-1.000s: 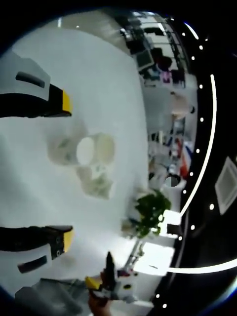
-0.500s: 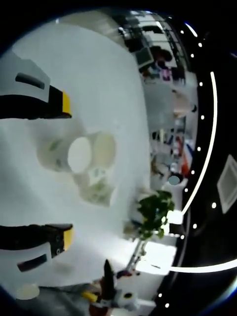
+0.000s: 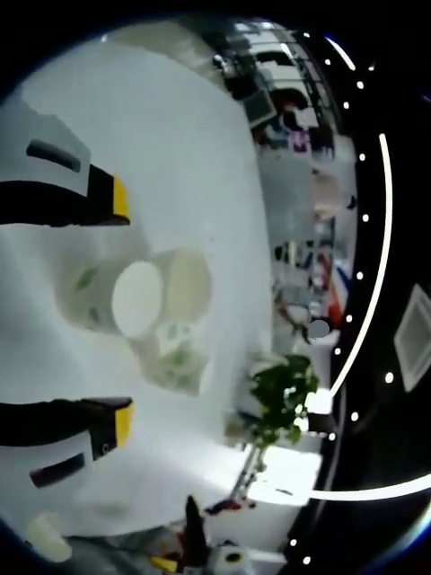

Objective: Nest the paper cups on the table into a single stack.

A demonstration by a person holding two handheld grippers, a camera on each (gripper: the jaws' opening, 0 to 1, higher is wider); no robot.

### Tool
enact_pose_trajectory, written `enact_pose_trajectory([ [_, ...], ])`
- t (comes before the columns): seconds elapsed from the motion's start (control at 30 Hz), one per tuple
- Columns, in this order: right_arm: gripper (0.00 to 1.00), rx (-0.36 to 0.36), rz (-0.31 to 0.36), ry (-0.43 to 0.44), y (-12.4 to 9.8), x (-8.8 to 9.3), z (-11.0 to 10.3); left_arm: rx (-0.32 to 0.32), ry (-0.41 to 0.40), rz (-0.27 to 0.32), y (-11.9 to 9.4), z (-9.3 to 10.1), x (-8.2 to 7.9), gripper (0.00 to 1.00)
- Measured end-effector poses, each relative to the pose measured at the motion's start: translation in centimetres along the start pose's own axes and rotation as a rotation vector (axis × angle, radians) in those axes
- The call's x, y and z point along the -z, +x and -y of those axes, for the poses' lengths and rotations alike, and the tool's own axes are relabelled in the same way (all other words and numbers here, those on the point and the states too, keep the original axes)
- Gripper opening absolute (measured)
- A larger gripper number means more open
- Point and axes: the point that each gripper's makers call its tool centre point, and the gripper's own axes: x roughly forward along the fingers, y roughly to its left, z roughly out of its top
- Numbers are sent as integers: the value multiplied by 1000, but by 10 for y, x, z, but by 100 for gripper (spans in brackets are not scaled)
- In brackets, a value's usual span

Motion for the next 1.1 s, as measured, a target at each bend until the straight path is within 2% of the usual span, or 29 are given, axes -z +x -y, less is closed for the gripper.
enact_pose_trajectory([
  [0.17, 100, -2, 3, 12, -3, 2, -1, -1, 2, 10, 5, -4, 1, 75],
  [0.33, 99, 5, 6, 15, -8, 3, -2, 10, 30, -2, 10, -1, 3, 67],
  [0.7, 97, 14, 6, 30, -16, 5, -2, 1, 55, -9, 16, -4, 3, 55],
  [1.1, 96, 8, 2, 32, -16, 4, -4, -5, 16, -13, 18, -12, 4, 39],
])
